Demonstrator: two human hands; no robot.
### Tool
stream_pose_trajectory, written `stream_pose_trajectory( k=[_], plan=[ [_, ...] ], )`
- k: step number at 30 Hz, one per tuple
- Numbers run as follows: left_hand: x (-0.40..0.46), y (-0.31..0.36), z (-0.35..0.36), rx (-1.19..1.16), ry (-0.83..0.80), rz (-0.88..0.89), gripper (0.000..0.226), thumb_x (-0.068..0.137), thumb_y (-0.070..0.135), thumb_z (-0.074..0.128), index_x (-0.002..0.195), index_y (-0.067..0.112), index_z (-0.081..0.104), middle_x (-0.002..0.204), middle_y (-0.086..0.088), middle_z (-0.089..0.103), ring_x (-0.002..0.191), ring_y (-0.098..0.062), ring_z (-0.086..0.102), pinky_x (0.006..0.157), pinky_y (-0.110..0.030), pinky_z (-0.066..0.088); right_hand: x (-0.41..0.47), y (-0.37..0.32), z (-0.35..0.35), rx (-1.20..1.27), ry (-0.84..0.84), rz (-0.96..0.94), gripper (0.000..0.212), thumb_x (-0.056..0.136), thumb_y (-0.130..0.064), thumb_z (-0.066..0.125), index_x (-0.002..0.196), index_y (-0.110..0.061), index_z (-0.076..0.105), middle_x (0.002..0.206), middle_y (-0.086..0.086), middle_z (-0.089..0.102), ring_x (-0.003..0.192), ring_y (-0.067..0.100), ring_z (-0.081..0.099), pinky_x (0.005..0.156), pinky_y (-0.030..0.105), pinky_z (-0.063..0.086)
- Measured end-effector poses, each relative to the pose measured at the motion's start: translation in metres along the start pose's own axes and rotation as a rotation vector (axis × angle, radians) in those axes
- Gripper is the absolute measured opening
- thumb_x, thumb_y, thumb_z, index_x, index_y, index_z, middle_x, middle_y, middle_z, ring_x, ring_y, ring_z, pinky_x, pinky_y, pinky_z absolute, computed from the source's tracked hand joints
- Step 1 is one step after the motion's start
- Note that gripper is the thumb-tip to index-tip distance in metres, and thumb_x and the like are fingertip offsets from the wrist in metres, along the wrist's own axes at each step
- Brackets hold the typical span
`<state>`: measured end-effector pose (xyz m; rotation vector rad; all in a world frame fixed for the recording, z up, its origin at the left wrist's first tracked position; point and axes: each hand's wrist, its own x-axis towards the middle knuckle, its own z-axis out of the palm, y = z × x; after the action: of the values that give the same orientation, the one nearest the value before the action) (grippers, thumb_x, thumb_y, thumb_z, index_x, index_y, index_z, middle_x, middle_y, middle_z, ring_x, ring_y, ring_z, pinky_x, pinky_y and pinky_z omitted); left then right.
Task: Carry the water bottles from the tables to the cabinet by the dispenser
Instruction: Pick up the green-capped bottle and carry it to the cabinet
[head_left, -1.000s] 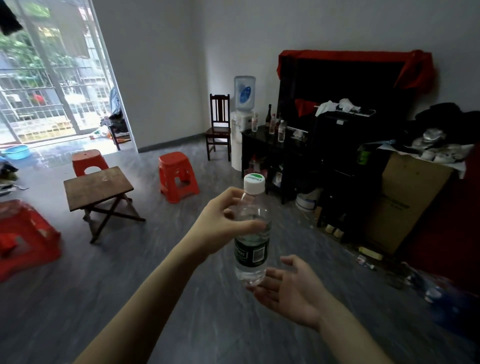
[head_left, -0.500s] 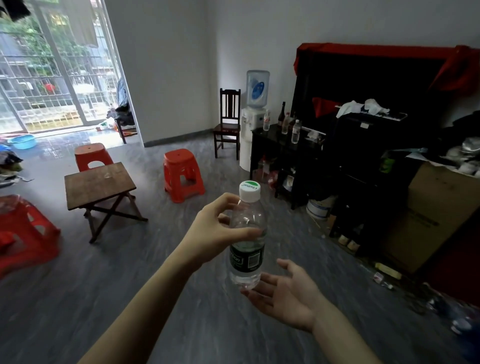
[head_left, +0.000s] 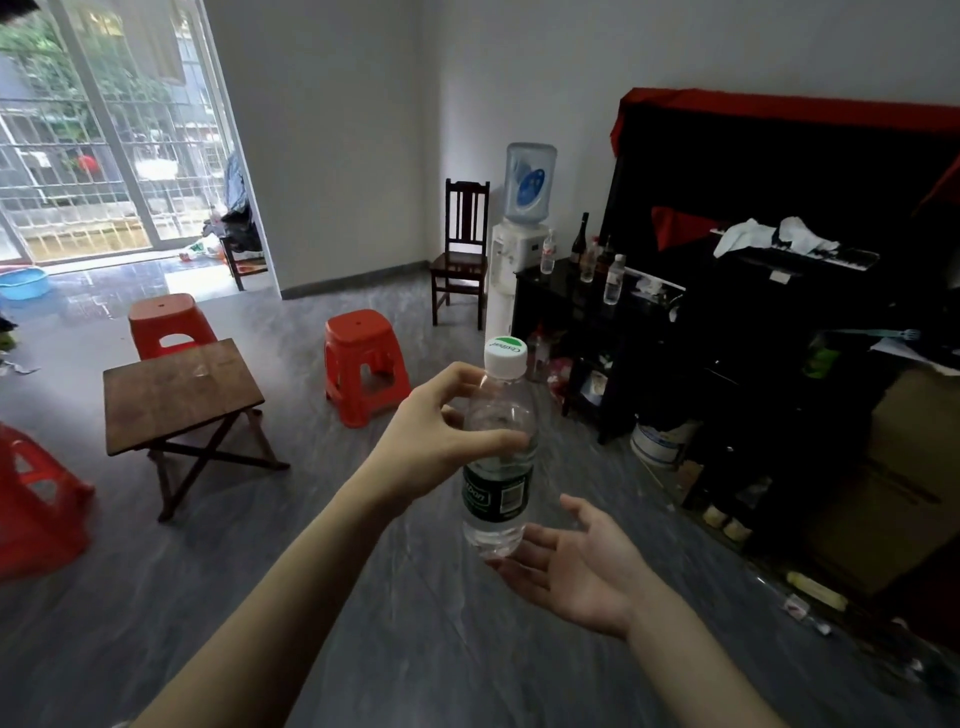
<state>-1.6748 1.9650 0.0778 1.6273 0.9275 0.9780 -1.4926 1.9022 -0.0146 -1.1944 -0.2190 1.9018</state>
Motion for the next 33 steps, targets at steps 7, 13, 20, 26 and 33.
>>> stream_pose_trajectory(
  k=[7,13,20,26,33],
  plan=[
    [0.084,-0.027,-0.008,0.039,-0.03,-0.009,0.044,0.075,0.009,0.086,0.111,0.018,0.063,0.106,0.006,0.07,0.079,0.004,0.071,0.068,-0.011,0.054,0.071,-0.056,0.001,0.02,0.017,0.0,0.076,0.096,-0.057,0.037,0.129,0.009,0.056,0.12,0.029,0.066,0.102,0.039,0.064,0.085,0.04,0.048],
    [0.183,-0.05,-0.004,0.104,-0.018,-0.005,0.045,0.072,0.015,0.089,0.109,0.023,0.064,0.108,0.005,0.071,0.087,-0.011,0.072,0.077,-0.021,0.06,0.143,-0.135,-0.006,0.008,0.005,0.014,0.077,0.097,-0.057,0.037,0.131,0.01,0.054,0.128,0.031,0.061,0.108,0.039,0.06,0.082,0.04,0.049],
    [0.316,-0.065,-0.003,0.129,-0.007,-0.006,0.044,0.072,0.017,0.089,0.108,0.022,0.065,0.103,0.007,0.072,0.088,-0.009,0.071,0.077,-0.02,0.06,0.224,-0.242,-0.006,0.014,-0.014,0.029,0.075,0.098,-0.055,0.038,0.133,0.009,0.052,0.122,0.031,0.064,0.099,0.039,0.063,0.079,0.041,0.05],
    [0.398,-0.083,-0.016,0.144,0.028,-0.012,0.045,0.071,0.024,0.09,0.107,0.03,0.064,0.109,0.01,0.071,0.09,-0.007,0.072,0.084,-0.028,0.061,0.283,-0.311,0.004,-0.036,-0.025,0.056,0.073,0.098,-0.054,0.037,0.13,0.009,0.052,0.111,0.031,0.067,0.095,0.039,0.064,0.081,0.042,0.048],
    [0.487,-0.119,-0.046,0.155,0.057,-0.026,0.051,0.061,0.042,0.091,0.105,0.039,0.065,0.112,0.011,0.07,0.099,-0.018,0.071,0.092,-0.044,0.059,0.367,-0.371,0.023,-0.055,0.006,0.084,0.075,0.098,-0.055,0.038,0.132,0.01,0.052,0.116,0.03,0.066,0.112,0.04,0.059,0.099,0.044,0.044]
  ],
)
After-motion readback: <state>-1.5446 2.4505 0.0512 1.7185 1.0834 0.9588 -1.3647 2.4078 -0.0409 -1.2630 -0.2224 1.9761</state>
